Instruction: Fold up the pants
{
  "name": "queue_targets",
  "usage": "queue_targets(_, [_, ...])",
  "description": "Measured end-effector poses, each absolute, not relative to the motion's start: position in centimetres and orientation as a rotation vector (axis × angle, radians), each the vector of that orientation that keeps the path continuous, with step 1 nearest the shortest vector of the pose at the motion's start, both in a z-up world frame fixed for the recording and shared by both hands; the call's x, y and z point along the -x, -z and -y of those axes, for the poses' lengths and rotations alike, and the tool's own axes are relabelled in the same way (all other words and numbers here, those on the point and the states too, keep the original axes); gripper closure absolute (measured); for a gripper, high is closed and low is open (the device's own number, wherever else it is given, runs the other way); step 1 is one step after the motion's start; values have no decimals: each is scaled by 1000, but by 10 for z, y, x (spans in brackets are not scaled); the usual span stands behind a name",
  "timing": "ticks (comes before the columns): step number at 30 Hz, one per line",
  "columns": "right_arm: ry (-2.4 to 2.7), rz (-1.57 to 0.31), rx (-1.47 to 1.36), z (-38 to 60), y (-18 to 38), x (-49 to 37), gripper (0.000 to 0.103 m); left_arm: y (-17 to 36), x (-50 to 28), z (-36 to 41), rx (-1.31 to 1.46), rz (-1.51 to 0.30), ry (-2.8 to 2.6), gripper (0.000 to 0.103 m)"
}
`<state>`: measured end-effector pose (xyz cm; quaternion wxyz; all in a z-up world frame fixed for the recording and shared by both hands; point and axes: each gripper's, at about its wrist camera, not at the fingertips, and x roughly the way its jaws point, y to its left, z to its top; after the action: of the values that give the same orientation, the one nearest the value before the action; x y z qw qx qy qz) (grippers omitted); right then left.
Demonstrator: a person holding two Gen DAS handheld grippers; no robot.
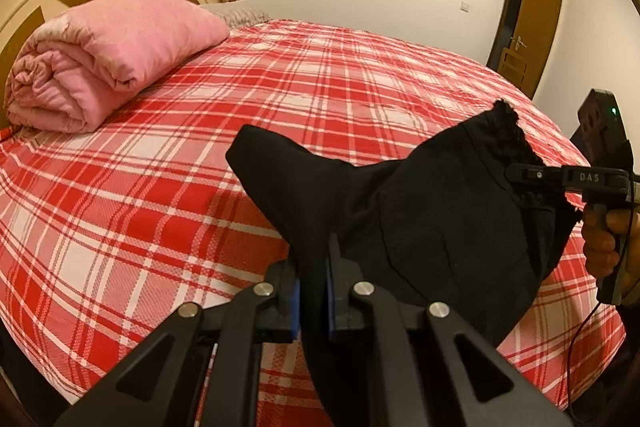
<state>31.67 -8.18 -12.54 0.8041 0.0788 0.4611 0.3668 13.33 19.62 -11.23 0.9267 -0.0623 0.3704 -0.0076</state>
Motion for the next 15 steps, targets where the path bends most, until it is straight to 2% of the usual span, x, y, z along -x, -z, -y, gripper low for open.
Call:
queue_targets(3, [-761,-1004,-152,82,134,-320,83,123,-137,-193,87,-779,-7,79])
queue_targets(4, [-753,-1018,-155,83,138,-322,82,126,-138,-192,74,-785,-13,72])
queue_targets(7, [-733,-1043,-167,87,148,-328,78,135,-139,-196,80,-803,-23,68])
queue_targets(9, [-721,-1053,-173,89,152,-331,75,138,-140,-199,80,-805,-29,60])
queue_targets(11, [-716,-1058,-180,91,155,-333,73,140,-139,-201,72,-797,-52,44])
queue_targets(15, [-701,-1060,-177,92,159,-336,68,147,-141,-209,86,-794,-66,33])
